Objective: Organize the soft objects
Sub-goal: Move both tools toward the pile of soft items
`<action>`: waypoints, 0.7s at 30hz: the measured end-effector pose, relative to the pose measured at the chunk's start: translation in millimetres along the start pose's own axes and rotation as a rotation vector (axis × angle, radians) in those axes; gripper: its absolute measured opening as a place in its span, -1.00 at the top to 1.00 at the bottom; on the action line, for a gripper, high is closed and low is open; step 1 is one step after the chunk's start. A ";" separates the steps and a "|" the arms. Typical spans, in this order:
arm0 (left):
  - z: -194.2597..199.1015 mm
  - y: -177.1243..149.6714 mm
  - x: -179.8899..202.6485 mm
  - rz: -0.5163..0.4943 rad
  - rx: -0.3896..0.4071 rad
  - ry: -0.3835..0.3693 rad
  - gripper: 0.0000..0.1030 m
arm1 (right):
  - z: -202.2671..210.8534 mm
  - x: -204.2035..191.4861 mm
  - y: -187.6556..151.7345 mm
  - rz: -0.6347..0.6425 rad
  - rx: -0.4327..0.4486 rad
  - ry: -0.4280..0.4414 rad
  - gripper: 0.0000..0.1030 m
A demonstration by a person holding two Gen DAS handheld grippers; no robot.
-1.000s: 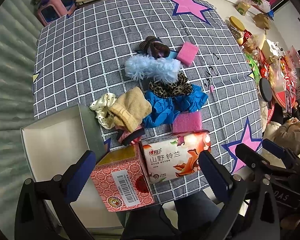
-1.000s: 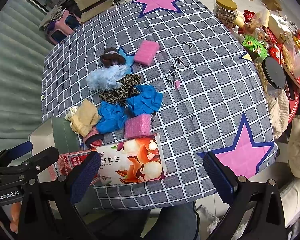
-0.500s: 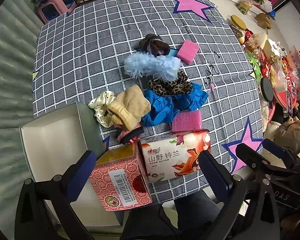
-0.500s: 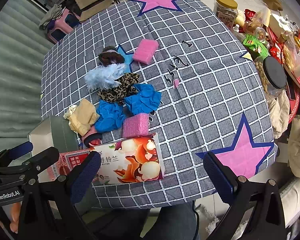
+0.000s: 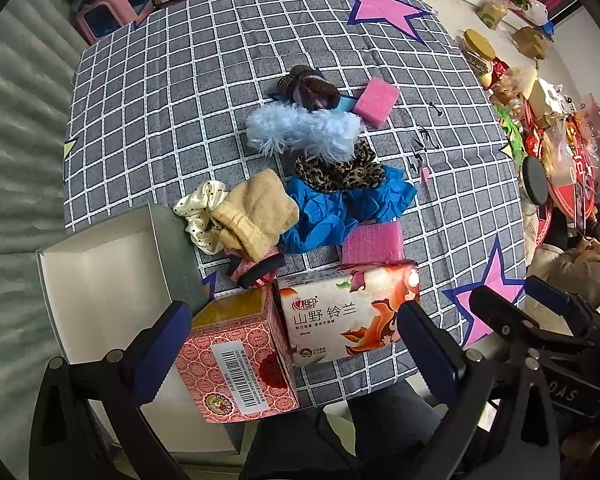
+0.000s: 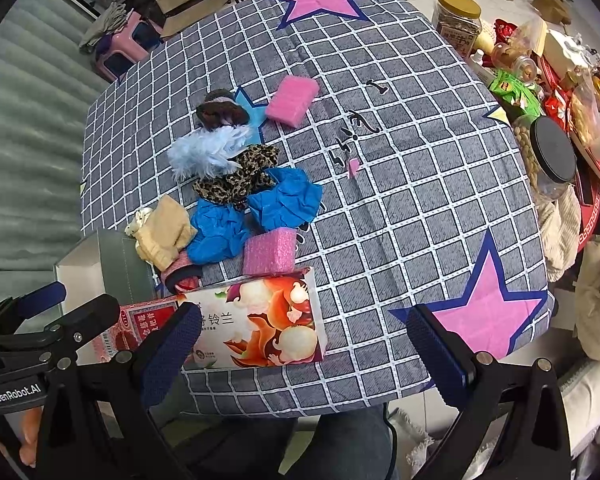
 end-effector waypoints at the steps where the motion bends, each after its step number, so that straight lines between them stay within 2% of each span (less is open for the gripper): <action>1: -0.4 0.7 -0.1 0.001 0.000 0.000 -0.99 | 0.3 0.1 -0.5 -0.001 0.001 0.000 -1.00; 14: -3.8 6.2 0.2 0.014 -0.012 -0.015 -0.99 | -2.5 -1.7 5.2 0.016 -0.008 -0.003 -1.00; 21: 3.2 33.9 -3.9 0.023 0.035 0.000 -0.99 | 2.4 4.2 14.6 0.036 0.034 -0.043 -1.00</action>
Point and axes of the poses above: each gripper's, at about its wrist camera, not at the fingertips, and z roughly against the way its jaws point, x to its right, y to its top, the point moved 10 cm from there along -z, roughly the way its jaws point, and after that the axes turned 7 degrees about z, right-handed, at the moved point
